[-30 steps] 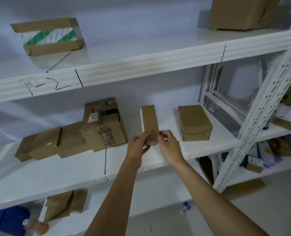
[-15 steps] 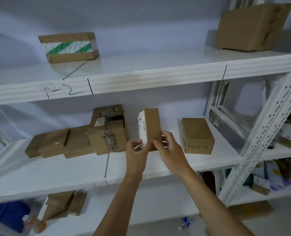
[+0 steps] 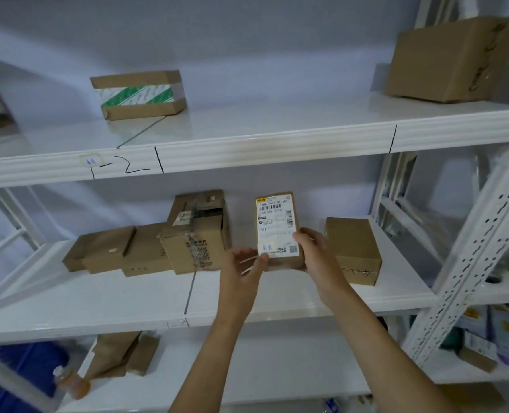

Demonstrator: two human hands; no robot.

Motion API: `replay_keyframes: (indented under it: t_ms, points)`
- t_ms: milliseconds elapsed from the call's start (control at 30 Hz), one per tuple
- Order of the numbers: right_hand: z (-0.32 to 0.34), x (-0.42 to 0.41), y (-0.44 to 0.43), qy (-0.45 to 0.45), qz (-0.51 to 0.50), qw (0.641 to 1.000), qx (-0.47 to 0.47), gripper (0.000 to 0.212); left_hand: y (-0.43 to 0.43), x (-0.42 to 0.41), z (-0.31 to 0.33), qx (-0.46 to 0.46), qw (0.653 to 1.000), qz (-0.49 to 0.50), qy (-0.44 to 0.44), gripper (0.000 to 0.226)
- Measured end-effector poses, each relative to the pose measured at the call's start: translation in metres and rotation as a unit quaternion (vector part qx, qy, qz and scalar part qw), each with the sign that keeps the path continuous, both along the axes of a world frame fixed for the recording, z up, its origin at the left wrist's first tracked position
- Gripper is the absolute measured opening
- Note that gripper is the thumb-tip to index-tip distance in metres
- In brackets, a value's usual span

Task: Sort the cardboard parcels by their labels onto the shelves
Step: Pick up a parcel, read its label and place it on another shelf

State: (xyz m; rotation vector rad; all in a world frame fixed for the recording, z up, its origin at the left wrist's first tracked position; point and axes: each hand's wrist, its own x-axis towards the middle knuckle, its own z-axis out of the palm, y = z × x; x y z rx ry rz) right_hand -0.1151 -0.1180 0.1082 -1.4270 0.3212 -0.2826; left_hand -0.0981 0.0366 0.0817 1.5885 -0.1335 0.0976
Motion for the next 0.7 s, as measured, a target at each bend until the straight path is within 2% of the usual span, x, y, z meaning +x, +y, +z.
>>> replay_keyframes:
  t_ms: [200,333,533,700]
  points:
    - [-0.003,-0.012,-0.017,-0.035,0.035,0.994,0.094,0.025,-0.004,-0.014,0.006,-0.019,0.999,-0.030,0.029,0.031]
    - [-0.006,-0.021,-0.018,-0.062,0.056,0.993,0.081,0.025,-0.012,-0.025,0.011,-0.022,0.995,-0.088,0.032,0.033]
    - [-0.013,-0.029,-0.020,-0.062,0.069,0.992,0.081,0.027,-0.016,-0.031,0.014,-0.036,0.994,-0.099,0.029,0.036]
    - [-0.018,-0.034,-0.018,-0.059,0.083,0.989,0.103,0.038,-0.020,-0.039,0.011,-0.034,0.995,-0.095,0.026,0.035]
